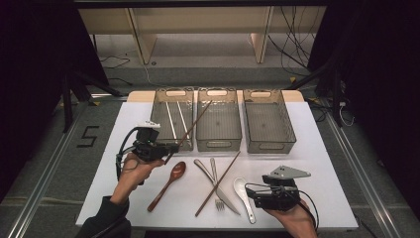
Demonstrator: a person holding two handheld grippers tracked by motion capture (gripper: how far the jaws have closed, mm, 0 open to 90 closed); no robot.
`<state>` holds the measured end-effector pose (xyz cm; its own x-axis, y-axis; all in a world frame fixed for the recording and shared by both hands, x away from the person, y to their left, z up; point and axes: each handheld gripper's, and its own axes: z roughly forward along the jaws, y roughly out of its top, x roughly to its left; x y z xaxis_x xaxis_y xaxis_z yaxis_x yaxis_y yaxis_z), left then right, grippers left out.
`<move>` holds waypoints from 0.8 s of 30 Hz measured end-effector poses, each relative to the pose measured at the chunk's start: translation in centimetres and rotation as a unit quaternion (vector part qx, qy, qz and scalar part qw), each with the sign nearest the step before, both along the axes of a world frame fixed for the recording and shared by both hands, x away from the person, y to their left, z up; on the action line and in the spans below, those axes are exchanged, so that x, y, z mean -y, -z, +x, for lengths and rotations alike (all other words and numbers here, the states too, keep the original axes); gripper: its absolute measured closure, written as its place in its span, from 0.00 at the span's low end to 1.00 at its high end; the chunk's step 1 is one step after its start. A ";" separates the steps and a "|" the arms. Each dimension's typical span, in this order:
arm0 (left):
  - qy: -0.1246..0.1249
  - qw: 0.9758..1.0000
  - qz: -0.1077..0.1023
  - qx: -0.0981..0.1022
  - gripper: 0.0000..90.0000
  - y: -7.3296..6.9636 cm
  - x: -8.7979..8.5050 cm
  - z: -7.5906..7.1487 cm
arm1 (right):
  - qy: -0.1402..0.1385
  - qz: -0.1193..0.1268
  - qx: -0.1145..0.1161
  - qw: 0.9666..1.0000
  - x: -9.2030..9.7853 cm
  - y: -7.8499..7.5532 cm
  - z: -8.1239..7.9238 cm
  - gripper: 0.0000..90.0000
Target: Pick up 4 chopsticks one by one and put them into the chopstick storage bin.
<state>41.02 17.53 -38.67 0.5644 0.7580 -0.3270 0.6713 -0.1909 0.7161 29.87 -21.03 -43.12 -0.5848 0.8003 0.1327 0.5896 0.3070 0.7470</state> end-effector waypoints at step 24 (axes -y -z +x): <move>-0.084 0.996 0.018 0.011 0.93 -1.0 -3.6 7.1 | 0.001 0.001 -0.003 1.000 0.2 0.1 0.0 0.30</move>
<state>48.08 21.14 -37.67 0.4356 0.8535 -0.2860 0.6797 -0.1036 0.7262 29.87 -21.23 -43.18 -0.5818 0.8016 0.1377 0.5947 0.3037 0.7444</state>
